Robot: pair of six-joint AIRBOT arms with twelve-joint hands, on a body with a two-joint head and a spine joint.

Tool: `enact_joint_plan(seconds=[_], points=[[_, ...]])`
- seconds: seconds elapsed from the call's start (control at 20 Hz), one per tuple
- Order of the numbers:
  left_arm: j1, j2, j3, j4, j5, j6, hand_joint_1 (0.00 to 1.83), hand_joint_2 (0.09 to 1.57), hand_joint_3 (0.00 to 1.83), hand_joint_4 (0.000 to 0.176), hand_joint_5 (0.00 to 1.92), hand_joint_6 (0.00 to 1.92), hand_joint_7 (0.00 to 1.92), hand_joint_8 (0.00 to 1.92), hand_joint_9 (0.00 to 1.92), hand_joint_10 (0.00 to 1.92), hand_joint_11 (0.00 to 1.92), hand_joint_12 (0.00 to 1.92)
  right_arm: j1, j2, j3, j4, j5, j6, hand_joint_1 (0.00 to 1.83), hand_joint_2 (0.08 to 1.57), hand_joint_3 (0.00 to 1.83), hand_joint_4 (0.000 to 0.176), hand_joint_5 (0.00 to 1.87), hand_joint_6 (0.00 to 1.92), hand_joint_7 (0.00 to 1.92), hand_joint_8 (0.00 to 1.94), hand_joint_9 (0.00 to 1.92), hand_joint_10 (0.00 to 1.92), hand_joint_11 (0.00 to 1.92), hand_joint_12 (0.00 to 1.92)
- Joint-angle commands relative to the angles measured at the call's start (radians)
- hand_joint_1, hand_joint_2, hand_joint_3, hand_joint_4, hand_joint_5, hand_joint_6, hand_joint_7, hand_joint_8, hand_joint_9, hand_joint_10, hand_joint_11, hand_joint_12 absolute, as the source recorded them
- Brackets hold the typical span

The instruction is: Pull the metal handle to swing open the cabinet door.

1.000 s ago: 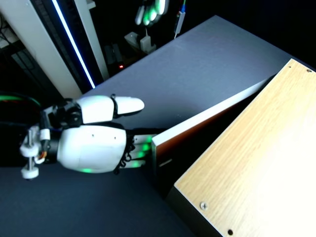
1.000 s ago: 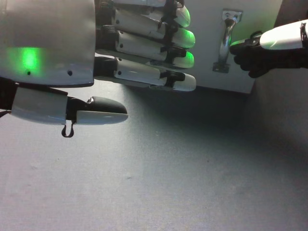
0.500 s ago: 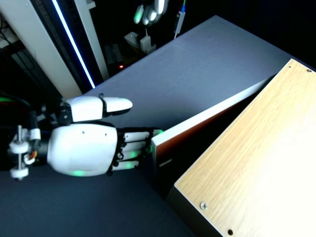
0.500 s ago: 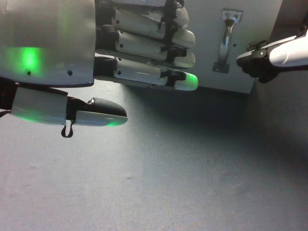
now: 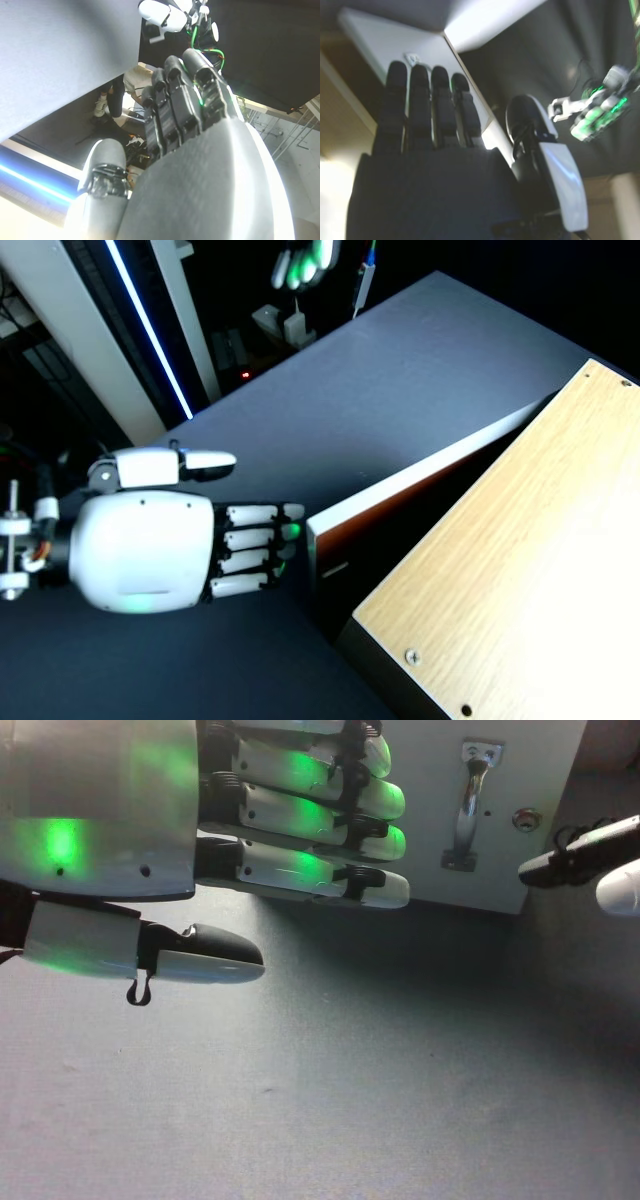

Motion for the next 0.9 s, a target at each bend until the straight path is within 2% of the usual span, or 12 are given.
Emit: enact_joint_plan(seconds=[0.0, 0.1, 0.25, 0.85], points=[[-0.01, 0.005, -0.003, -0.095, -0.021, 0.005, 0.0, 1.54, 0.02, 0.0, 0.38, 0.0, 0.41, 0.0, 0.37, 0.0, 0.0, 0.85, 0.005, 0.009, 0.013, 0.046, 0.048, -0.007, 0.0, 1.49, 0.0, 0.0, 0.25, 0.0, 0.25, 0.0, 0.23, 0.0, 0.0, 0.71], [-0.01, 0.005, -0.003, -0.095, -0.021, 0.005, 0.0, 1.54, 0.02, 0.0, 0.37, 0.0, 0.41, 0.0, 0.37, 0.0, 0.0, 0.84, 0.005, 0.007, 0.031, 0.04, 0.048, -0.025, 0.0, 1.49, 0.0, 0.0, 0.25, 0.0, 0.25, 0.0, 0.23, 0.0, 0.0, 0.71], [-0.01, 0.005, -0.003, -0.095, -0.021, 0.005, 0.0, 1.54, 0.02, 0.0, 0.37, 0.0, 0.41, 0.0, 0.37, 0.0, 0.0, 0.85, 0.005, -0.001, 0.061, 0.035, 0.049, -0.113, 0.0, 1.48, 0.0, 0.0, 0.24, 0.0, 0.25, 0.0, 0.23, 0.0, 0.0, 0.72], [-0.01, 0.005, -0.003, -0.095, -0.021, 0.005, 0.0, 1.55, 0.02, 0.0, 0.39, 0.0, 0.42, 0.0, 0.38, 0.0, 0.0, 0.86, 0.006, -0.042, 0.194, -0.072, 0.051, -0.115, 0.0, 1.48, 0.0, 0.0, 0.23, 0.0, 0.23, 0.0, 0.22, 0.0, 0.0, 0.68]])
